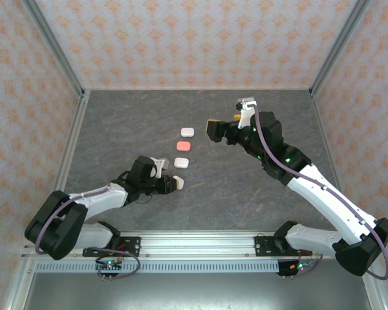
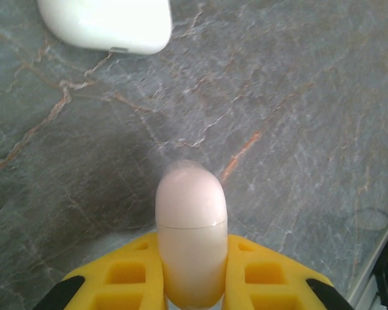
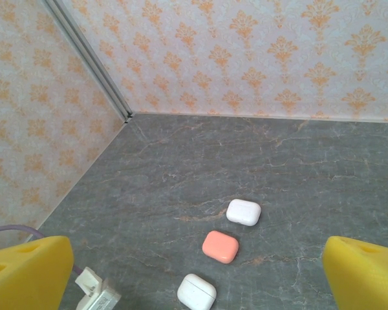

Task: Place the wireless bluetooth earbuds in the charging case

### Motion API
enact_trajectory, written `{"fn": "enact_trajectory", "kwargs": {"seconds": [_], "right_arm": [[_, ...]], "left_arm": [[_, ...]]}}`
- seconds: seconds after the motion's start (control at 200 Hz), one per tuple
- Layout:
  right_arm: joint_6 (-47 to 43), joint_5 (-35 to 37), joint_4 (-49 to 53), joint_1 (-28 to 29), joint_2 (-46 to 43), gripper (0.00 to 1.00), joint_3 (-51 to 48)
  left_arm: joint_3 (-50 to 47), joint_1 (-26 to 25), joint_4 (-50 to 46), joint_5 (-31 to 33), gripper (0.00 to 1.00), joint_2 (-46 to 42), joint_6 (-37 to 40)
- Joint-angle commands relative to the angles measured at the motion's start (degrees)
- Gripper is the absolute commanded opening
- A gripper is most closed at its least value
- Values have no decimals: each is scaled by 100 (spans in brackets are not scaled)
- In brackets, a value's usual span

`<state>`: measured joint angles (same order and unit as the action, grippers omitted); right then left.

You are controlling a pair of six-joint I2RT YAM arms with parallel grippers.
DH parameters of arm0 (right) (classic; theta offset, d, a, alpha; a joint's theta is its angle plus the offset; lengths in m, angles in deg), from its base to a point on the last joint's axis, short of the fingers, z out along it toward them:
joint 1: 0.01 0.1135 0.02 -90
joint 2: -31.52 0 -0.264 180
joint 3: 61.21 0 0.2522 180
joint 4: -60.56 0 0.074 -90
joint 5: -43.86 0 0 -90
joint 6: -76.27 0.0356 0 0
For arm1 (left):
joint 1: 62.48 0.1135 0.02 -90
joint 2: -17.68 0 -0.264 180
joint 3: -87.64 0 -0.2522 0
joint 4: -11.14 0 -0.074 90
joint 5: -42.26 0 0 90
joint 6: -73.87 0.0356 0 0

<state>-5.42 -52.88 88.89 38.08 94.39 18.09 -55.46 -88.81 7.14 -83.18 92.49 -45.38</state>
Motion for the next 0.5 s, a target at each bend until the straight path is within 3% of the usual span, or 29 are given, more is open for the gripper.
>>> {"fn": "enact_trajectory", "kwargs": {"seconds": [0.0,0.22,0.495], "right_arm": [[-24,177,55,-12,15,99,28],[-96,268,180,-11,3,99,81],[-191,412,346,-12,-3,99,125]], "left_arm": [[138,-39,302,-88,3,254,-107],[166,-41,346,-31,25,487,-285],[188,-39,-106,409,48,161,-168]]}}
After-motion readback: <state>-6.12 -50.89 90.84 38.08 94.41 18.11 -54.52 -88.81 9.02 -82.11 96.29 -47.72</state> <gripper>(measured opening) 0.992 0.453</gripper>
